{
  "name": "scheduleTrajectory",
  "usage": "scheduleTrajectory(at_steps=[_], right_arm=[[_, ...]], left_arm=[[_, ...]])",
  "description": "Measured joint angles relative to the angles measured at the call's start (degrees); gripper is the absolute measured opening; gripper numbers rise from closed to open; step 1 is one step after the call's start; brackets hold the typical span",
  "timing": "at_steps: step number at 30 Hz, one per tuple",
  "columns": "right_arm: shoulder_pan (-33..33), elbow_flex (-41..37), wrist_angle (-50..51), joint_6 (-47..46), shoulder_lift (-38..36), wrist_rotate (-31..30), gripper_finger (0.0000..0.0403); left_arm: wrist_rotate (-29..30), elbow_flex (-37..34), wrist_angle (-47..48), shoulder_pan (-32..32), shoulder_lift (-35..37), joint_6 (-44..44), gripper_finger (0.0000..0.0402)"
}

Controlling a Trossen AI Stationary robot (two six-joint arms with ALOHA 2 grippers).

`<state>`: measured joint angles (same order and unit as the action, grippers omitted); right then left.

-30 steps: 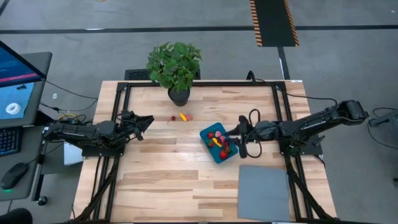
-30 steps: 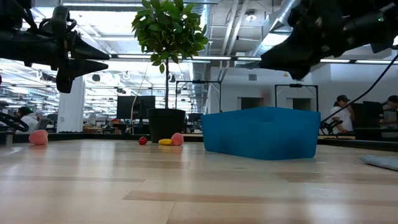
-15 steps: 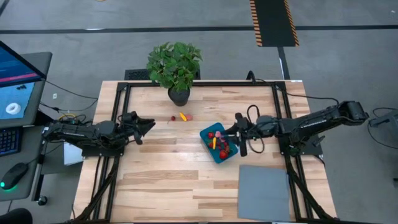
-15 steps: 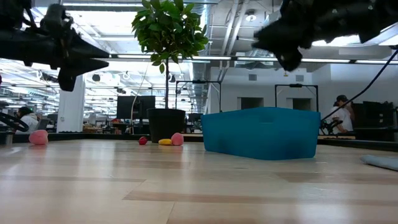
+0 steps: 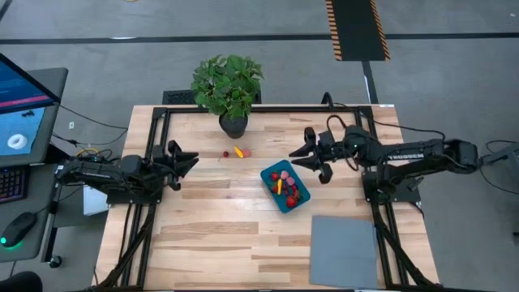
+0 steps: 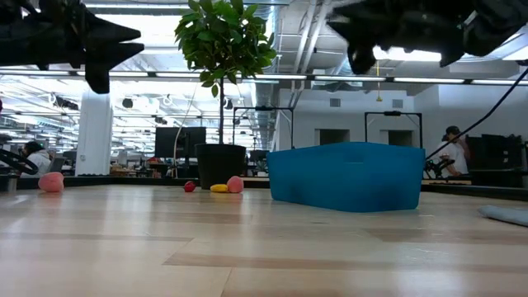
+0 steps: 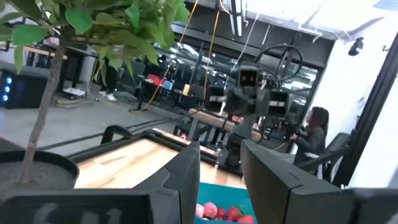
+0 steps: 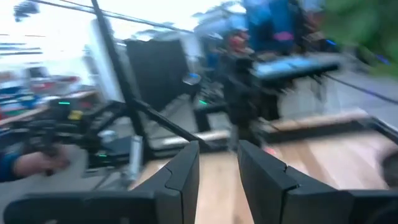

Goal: Pick and placing Produce into tupperware
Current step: Put the cherry into the blue bin

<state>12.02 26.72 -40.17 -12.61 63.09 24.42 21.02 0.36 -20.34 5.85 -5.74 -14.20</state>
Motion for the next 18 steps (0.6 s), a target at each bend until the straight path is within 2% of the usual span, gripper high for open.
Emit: scheduleTrajectory(at_steps=[2, 7, 12, 14, 18], right_arm=[[1.74, 0.00, -2.51, 0.02, -0.02, 3.29, 0.0134], [7.71, 0.00, -1.00, 1.06, 0.00, 6.36, 0.0133], [14.75, -1.04, -2.65, -0.43, 0.00, 14.47, 0.0132], [16.55, -2.09, -3.28, -0.43, -0.33, 15.53, 0.0132], [18.08, -5.93, -5.15, -1.27, -2.77, 16.41, 0.0132]], left_arm=[[-0.06, 0.00, 0.85, 0.00, 0.00, -0.84, 0.0107], [-2.97, 0.00, 1.77, 0.00, -0.02, -1.80, 0.0107], [2.96, 0.00, 1.08, -0.01, -0.01, -2.09, 0.0107], [5.27, 0.00, 1.21, -0.04, -0.02, -2.80, 0.0107], [5.86, 0.00, 1.34, -0.02, -0.02, -3.13, 0.0107]])
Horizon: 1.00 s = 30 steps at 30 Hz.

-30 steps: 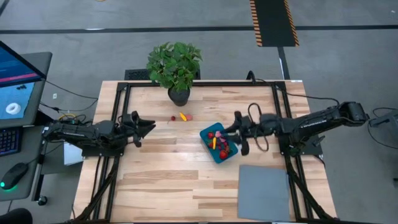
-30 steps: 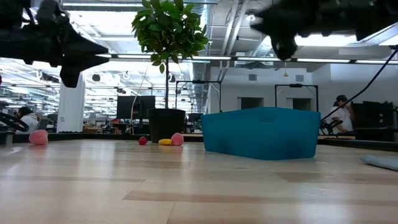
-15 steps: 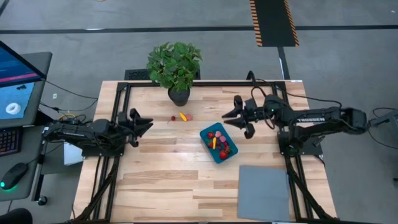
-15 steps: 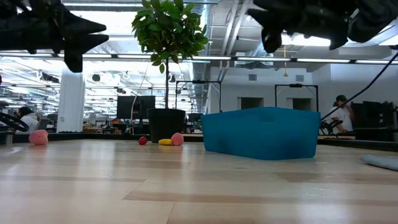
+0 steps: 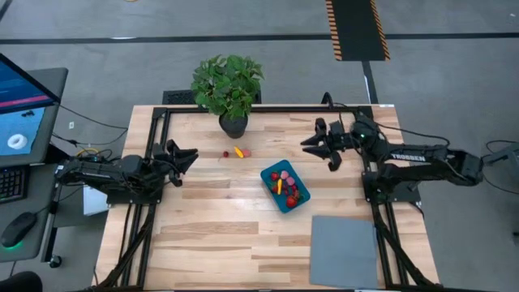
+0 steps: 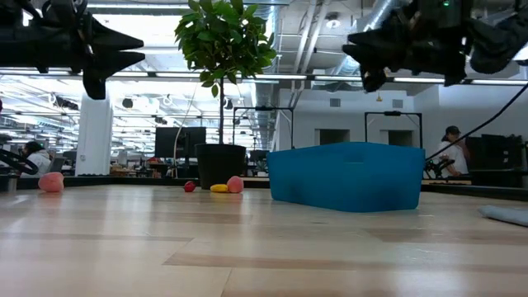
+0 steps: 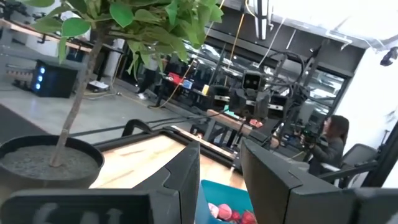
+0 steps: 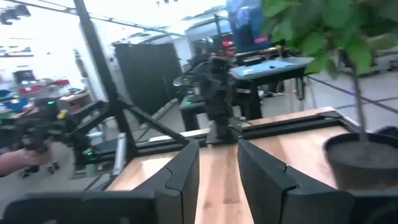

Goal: Pick and placing Produce into tupperware
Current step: Put the cherry into the blue bin

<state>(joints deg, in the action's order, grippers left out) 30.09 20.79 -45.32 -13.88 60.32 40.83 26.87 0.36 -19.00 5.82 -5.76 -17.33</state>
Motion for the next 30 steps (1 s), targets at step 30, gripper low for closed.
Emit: scheduleTrajectory(at_steps=[30], right_arm=[[-2.96, -20.30, 10.23, 4.21, -18.73, -16.98, 0.0134]], left_arm=[[0.22, 0.73, 15.61, -0.20, -1.28, -8.62, 0.0107]])
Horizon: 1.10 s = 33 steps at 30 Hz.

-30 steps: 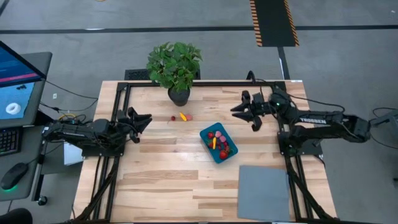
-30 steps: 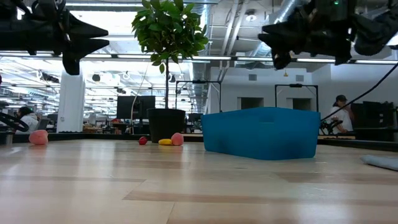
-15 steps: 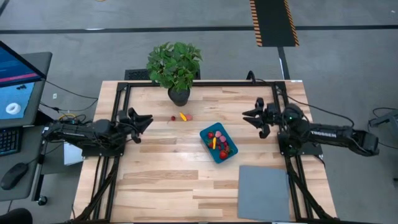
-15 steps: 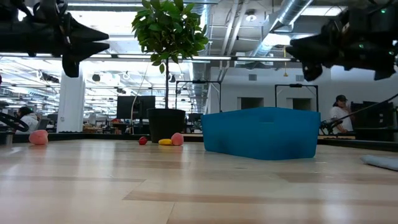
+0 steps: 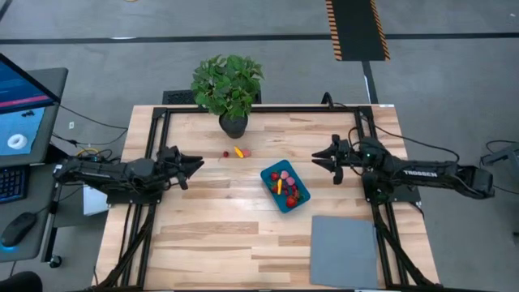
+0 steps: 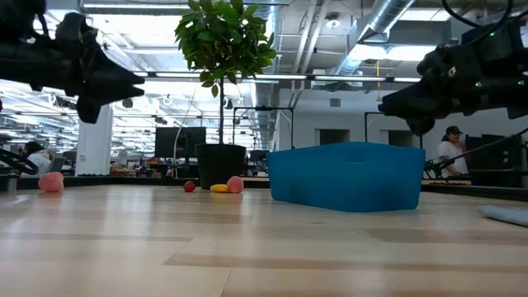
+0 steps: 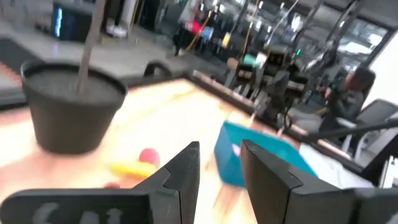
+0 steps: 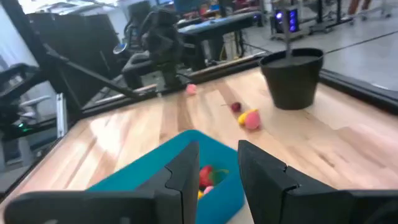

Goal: Pick and placing Produce into tupperware
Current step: Put the cherry into the blue bin

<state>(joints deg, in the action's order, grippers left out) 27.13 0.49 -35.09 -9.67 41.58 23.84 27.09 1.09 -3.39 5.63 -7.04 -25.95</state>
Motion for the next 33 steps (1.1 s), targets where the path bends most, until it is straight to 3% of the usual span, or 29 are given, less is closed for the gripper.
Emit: scheduleTrajectory(at_steps=[14, 18, 21, 27, 33], right_arm=[[-5.08, 0.07, 0.69, -4.88, 1.90, -1.44, 0.0132], [-5.99, 0.07, -0.52, -4.90, 1.90, -1.45, 0.0132], [-6.25, 0.07, -0.92, -4.90, 1.91, -1.46, 0.0132], [-6.51, 0.07, -0.96, -5.11, 1.90, -3.05, 0.0131], [-6.76, 0.07, -0.97, -4.87, 1.90, -3.98, 0.0131]], left_arm=[[2.32, 0.49, 0.82, -0.78, -3.59, -13.58, 0.0107], [-0.74, 0.50, -2.68, -2.21, -5.72, -13.27, 0.0107], [0.12, 0.53, -6.11, -4.18, -8.56, -12.30, 0.0107], [-1.97, 4.46, -6.48, -8.89, -19.11, -13.84, 0.0107], [-2.76, 17.12, -0.89, -10.75, -35.98, -7.58, 0.0107]])
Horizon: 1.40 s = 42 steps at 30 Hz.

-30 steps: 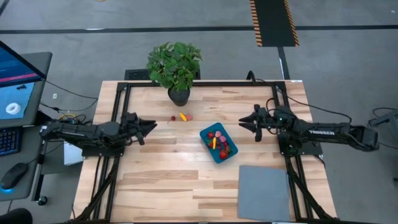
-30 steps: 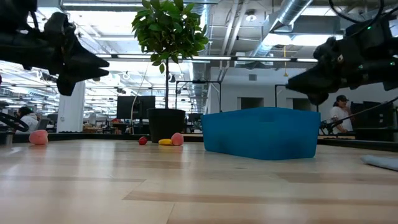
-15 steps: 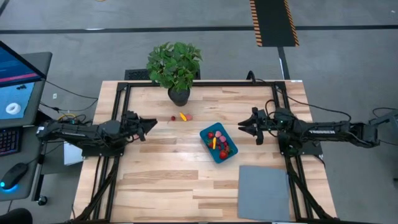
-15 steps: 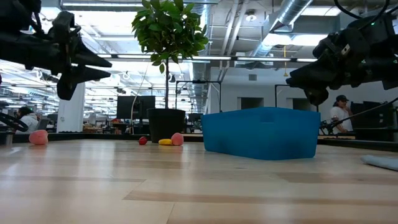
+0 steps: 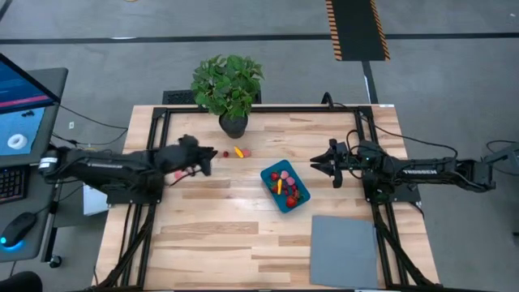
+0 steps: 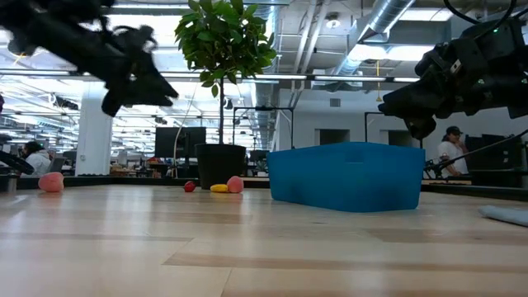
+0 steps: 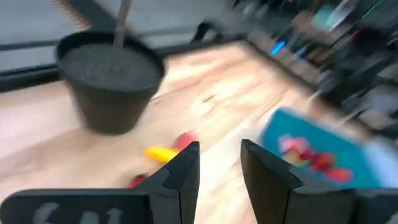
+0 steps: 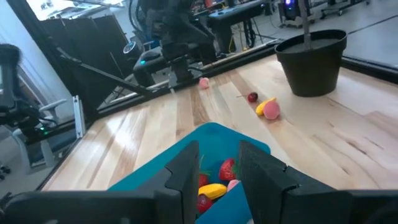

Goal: Pick and placing Produce into tupperware
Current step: Put the cherry into the blue bin

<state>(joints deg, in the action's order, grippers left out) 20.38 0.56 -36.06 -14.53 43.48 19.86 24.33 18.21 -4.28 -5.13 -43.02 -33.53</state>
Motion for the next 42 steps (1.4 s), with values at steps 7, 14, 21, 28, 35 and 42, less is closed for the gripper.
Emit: scheduleTrajectory(at_steps=[7, 14, 21, 28, 35, 42], right_arm=[[-0.13, 0.00, 0.07, 1.04, 0.00, -0.46, 0.0131], [-1.66, 0.00, 1.49, 1.02, 0.00, -0.47, 0.0131], [-5.43, 0.00, 1.64, 1.01, 0.00, -0.48, 0.0131], [-8.28, 0.00, 1.00, 0.97, 0.00, -0.72, 0.0131], [-9.77, 0.00, 1.00, 0.95, 0.00, -3.61, 0.0131], [-9.81, 0.00, 1.02, 0.60, 0.00, -3.66, 0.0131]], left_arm=[[-9.87, 13.33, 17.65, -7.60, -19.91, -2.05, 0.0107], [-13.47, 20.25, 21.72, -10.84, -32.48, -0.06, 0.0107], [-15.84, 27.40, 33.06, -12.57, -40.90, 0.23, 0.0107], [-14.72, 31.32, 39.75, -14.59, -47.71, 2.87, 0.0107], [-18.27, 31.37, 37.26, -15.43, -49.99, 4.90, 0.0107], [-17.94, 31.37, 36.38, -16.06, -50.29, 6.68, 0.0095]])
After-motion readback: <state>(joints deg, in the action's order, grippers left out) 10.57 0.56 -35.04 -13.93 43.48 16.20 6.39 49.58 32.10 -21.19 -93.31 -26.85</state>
